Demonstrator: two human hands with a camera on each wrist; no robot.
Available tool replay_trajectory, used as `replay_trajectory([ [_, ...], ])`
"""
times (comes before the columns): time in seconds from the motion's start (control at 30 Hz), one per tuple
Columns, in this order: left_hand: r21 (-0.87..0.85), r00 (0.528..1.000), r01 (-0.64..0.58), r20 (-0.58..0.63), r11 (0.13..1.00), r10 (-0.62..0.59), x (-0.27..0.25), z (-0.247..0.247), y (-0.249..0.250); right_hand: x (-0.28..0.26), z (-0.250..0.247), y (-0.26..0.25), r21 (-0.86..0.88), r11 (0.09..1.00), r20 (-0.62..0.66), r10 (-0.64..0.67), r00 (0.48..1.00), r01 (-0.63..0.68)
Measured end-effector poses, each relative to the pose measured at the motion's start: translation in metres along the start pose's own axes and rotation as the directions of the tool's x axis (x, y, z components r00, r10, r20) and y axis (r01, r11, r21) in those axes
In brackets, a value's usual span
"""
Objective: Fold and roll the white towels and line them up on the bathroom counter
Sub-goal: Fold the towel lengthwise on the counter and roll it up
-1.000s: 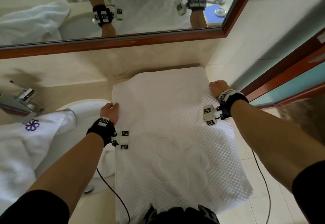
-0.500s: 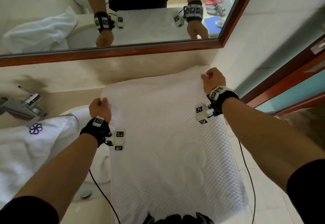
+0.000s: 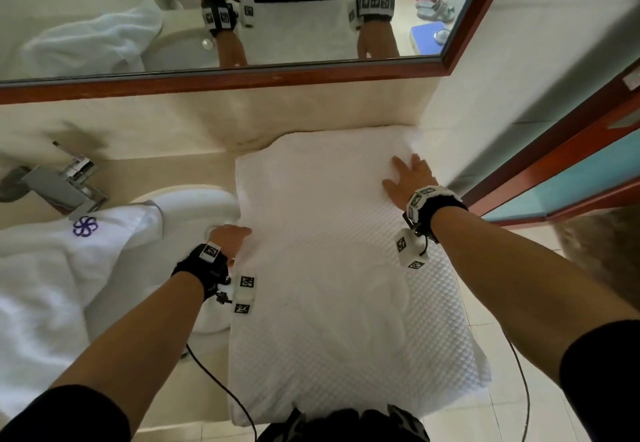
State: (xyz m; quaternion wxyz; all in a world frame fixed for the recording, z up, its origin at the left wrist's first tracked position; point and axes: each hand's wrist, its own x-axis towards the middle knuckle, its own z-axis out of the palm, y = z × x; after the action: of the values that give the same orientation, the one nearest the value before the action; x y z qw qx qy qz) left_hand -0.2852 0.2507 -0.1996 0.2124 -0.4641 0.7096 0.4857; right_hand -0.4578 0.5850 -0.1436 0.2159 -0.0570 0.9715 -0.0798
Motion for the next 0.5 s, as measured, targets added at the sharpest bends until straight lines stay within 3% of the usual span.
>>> replay_trajectory([
  [0.13,0.007,0.998,-0.039,-0.044,0.999,0.04,-0.014,0.004,-0.015,-0.02,-0.002,-0.012,0.015,1.0,-0.066,-0.008,0.998,0.009],
  [0.27,-0.088,0.998,-0.011,-0.063,0.996,0.005,-0.029,0.005,-0.043,-0.061,0.021,-0.035,-0.043,0.981,-0.026,-0.191,0.981,0.189],
  [0.4,-0.225,0.996,-0.016,-0.086,0.974,-0.004,-0.052,0.006,-0.072,-0.107,0.06,-0.065,-0.056,0.921,0.031,-0.385,0.923,0.386],
  [0.5,-0.28,0.997,-0.017,-0.078,0.96,-0.005,-0.081,0.008,-0.101,-0.134,0.091,-0.086,-0.093,0.863,0.151,-0.482,0.863,0.497],
])
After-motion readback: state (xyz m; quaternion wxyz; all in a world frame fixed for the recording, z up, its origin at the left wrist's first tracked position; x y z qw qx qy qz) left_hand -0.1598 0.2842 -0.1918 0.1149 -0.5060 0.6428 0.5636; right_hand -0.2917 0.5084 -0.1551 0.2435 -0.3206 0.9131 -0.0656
